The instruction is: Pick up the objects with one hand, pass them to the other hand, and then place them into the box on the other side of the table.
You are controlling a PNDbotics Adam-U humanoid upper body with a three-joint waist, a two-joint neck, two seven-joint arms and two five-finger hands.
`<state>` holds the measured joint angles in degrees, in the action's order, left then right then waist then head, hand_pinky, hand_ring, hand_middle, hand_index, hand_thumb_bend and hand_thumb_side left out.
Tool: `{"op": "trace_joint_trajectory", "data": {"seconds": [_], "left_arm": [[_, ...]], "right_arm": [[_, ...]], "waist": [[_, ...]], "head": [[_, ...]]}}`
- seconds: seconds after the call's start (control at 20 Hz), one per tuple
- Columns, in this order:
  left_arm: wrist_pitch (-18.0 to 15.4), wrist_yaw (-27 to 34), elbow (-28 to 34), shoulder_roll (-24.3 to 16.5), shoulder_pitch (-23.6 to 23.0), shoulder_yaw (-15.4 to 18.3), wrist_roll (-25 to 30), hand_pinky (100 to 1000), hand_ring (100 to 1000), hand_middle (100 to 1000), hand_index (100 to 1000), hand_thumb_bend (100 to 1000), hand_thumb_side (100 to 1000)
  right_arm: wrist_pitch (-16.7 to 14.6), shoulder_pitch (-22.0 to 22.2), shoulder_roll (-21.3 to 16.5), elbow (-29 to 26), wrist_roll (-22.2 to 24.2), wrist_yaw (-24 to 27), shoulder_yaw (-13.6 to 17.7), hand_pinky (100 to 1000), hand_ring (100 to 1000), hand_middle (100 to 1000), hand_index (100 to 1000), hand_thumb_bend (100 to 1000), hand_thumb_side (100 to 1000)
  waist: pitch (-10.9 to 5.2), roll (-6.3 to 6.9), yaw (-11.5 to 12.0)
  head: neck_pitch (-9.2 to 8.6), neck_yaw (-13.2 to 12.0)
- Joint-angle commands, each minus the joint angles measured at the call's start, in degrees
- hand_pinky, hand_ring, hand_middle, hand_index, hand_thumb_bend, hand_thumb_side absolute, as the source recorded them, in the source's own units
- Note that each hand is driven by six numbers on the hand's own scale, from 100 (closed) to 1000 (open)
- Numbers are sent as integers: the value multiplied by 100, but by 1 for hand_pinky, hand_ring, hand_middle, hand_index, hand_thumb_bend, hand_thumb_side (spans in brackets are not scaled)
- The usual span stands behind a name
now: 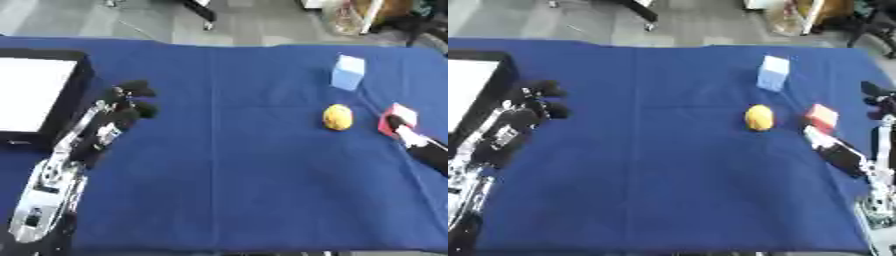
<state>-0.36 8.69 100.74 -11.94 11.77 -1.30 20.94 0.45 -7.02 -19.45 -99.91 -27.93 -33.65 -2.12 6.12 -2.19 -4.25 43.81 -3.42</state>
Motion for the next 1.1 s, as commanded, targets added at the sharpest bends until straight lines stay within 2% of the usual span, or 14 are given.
{"op": "trace_joint_trajectory", "data": {"seconds": [0.05,0.5,0.65,0.75,0.95,1.0,1.05,1.1], "left_arm": [[9,-31,156,13,17,60,-85,781,698,753,894,618,587],[36,-48,171,45,-15,65,-87,781,697,751,890,617,591],[41,-53,165,49,-15,60,-76,781,696,750,889,619,591],[45,-56,154,47,-13,50,-61,781,696,750,889,617,593],[46,-59,140,13,-4,37,-23,781,695,749,889,621,593],[45,-59,138,4,-1,37,-18,781,695,749,889,622,593],[47,-57,134,0,0,35,-14,781,695,749,889,623,593],[49,-53,128,-1,-2,30,-6,781,695,749,889,624,593]], "right_arm": [[-59,-33,-6,-19,-100,69,44,657,748,744,837,643,488],[-118,-14,52,66,-125,86,20,655,746,741,832,641,483],[-101,-43,-56,108,-5,95,-9,663,755,752,840,644,469],[-70,-95,-304,210,257,205,-68,668,764,763,848,647,454],[38,-214,-1124,494,887,564,-172,684,776,785,867,657,422],[62,-254,-1326,571,1039,663,-199,688,778,785,871,569,428],[77,-302,-1499,644,1179,763,-223,688,778,788,872,660,414],[84,-363,-1666,724,1304,881,-255,688,778,788,873,660,411]], "waist": [[-39,22,-4],[-64,38,-32],[-61,41,-15],[-68,39,7],[-74,23,52],[-74,15,65],[-75,9,75],[-78,2,83]], "head": [[30,10],[30,37],[30,26],[30,43],[30,48],[30,39],[30,34],[30,34]]}}
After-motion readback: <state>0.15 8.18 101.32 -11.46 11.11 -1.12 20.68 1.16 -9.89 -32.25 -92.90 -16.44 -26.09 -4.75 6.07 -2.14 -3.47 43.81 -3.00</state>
